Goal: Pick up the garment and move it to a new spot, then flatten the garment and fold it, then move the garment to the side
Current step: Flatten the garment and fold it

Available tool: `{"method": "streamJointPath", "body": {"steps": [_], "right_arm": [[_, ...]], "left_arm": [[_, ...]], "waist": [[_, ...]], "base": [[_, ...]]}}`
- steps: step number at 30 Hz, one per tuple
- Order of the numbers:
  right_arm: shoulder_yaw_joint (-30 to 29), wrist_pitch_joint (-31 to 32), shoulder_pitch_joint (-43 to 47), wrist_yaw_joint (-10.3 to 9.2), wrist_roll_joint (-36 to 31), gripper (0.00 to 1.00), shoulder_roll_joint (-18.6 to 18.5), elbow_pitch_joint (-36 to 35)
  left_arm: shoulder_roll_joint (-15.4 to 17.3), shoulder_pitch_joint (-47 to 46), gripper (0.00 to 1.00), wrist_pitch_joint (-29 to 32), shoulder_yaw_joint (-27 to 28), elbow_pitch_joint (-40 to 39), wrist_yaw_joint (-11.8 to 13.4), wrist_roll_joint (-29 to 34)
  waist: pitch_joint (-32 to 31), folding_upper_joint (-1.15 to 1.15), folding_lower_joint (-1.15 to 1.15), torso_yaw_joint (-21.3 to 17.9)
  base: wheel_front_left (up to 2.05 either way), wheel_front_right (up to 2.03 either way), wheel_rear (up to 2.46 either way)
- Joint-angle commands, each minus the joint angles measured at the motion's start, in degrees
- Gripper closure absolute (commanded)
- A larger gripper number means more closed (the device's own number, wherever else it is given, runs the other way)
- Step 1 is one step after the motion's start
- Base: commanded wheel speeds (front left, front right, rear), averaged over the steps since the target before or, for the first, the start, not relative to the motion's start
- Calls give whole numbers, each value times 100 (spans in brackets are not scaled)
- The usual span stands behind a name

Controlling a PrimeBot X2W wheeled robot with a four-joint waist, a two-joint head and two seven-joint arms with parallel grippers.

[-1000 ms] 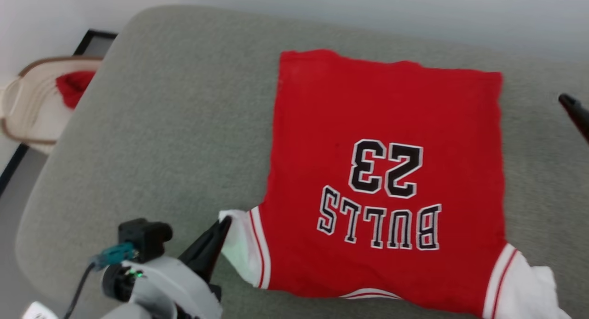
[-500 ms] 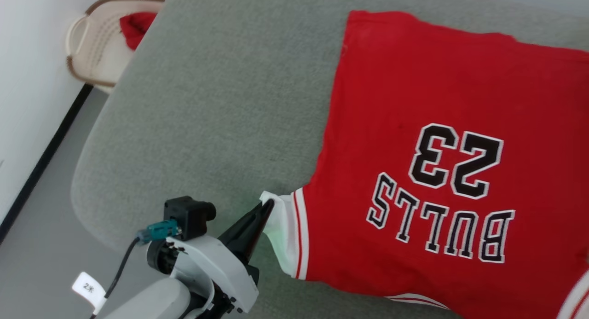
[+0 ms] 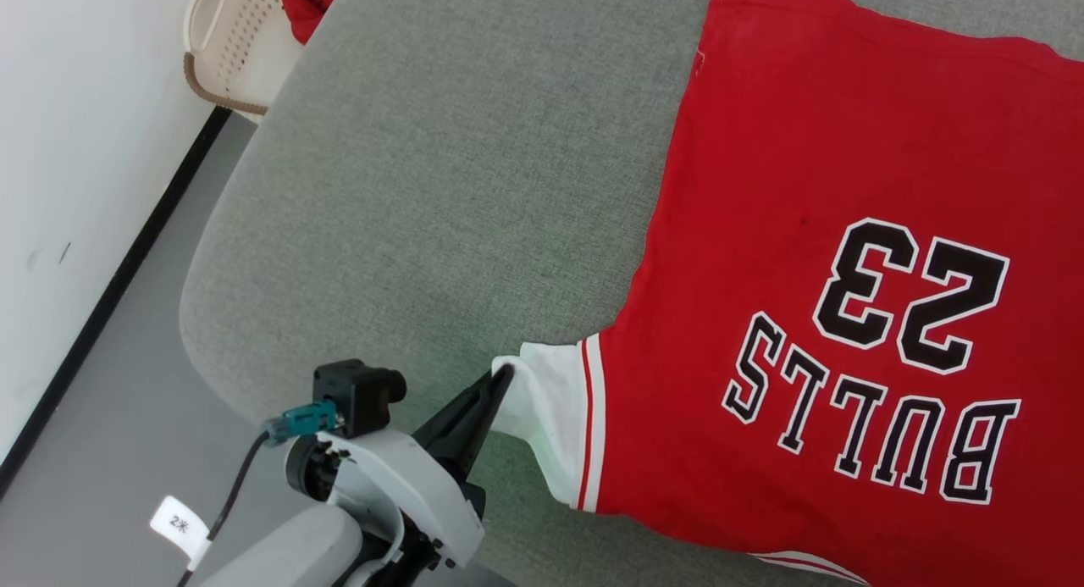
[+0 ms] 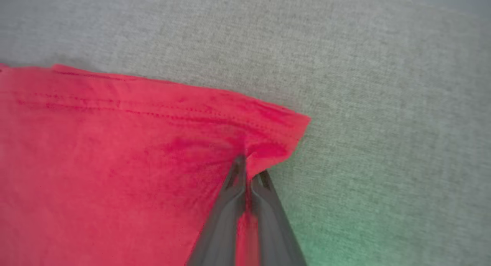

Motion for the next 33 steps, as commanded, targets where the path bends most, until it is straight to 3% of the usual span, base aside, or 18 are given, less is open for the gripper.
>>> {"method": "streamJointPath", "body": {"steps": [1,8,16,25,33], "right_arm": [[-9,58,318,1,-66,100,140,265],[174,-96,192,1,154,100,339,167],[867,-157,483,1,1162,100,431,-481],[1456,54,1803,1,2558,100,-5,-2216],[1047,326,3411,1,3228,100,-141,-3883]], "left_arm": [[-6,-36,100,-30,19,19,-32,-40],[87,40,100,-101,99,148,-58,-98],[353,210,100,-103,215,100,136,-159],[730,523,100,-60,348,-198,411,-253],[968,700,100,-1,409,-488,610,-302]], "waist": [[-50,0,0,-47],[-292,0,0,-349],[-757,0,0,-895],[-1225,0,0,-1534],[-1435,0,0,-1893]], "base": [[0,0,0],[0,0,0],[0,0,0],[0,0,0],[0,0,0]]}}
